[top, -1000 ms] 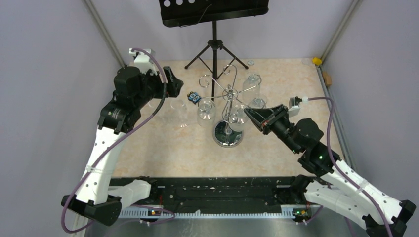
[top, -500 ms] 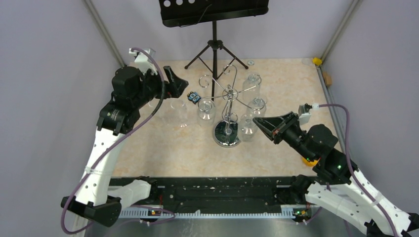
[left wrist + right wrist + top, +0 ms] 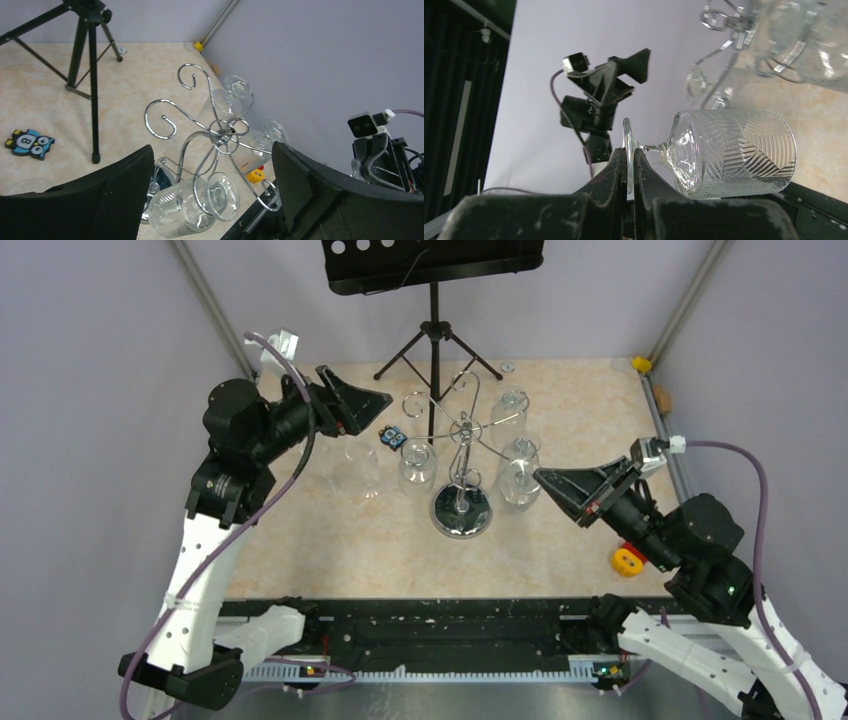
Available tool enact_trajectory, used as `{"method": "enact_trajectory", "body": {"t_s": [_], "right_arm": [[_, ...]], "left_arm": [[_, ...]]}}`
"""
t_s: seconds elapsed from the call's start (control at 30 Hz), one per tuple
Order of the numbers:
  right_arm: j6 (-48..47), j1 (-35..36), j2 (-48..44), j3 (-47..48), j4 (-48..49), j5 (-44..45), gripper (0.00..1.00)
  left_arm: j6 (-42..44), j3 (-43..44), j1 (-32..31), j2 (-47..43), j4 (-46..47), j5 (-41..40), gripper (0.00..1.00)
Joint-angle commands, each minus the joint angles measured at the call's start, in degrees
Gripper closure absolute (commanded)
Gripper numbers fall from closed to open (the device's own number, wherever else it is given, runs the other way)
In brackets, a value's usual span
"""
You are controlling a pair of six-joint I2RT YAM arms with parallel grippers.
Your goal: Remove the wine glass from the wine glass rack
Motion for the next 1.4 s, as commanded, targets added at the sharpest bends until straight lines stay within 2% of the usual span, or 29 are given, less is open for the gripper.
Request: {"method": "enact_trajectory", "body": {"t_s": [0.0,0.17,0.4,0.73,0.9,1.07,1.2,1.27,1.37], "right_arm": [[-4.6,0.2,4.7,9.1,14.3,-3.2,1.00],[-8.2,0.2,9.9,14.4,20.8,-3.6,1.00],[-10.9,0.2,18.9,18.5,35.4,-3.6,1.00],[-7.0,0.2,29.5,19.5,54.9,-6.3,1.00],[-1.4,0.1,34.4,19.8,64.2,-9.1,1.00],[2.9,0.1,38.3,20.4,66.1,-11.0,1.00],[4.0,0.2,39.3,20.0,66.4,-11.0,1.00],[4.1,0.2,39.3,19.3,67.0,-10.6,1.00],[4.3,0.2,38.5,17.7,67.6,-9.4,1.00]], "left_arm": [[-6.1,0.2,0.2,-0.5,8.5,5.1,0.09],[-15.7,-2.6,0.2,-0.8,17.3,8.5,0.09],[-37.5,-9.4,0.1,-1.1,38.9,11.8,0.06],[-64.1,-15.9,-0.6,0.5,58.6,10.3,0.05],[-68.1,-14.4,-0.9,2.9,61.3,11.7,0.07],[-69.4,-12.0,-0.8,5.3,64.7,14.5,0.10],[-72.8,-12.7,-0.8,6.0,71.0,14.7,0.19],[-74.8,-12.6,-0.8,6.0,75.0,15.1,0.32],[-75.8,-12.6,-0.8,5.3,76.8,15.5,0.43]]}}
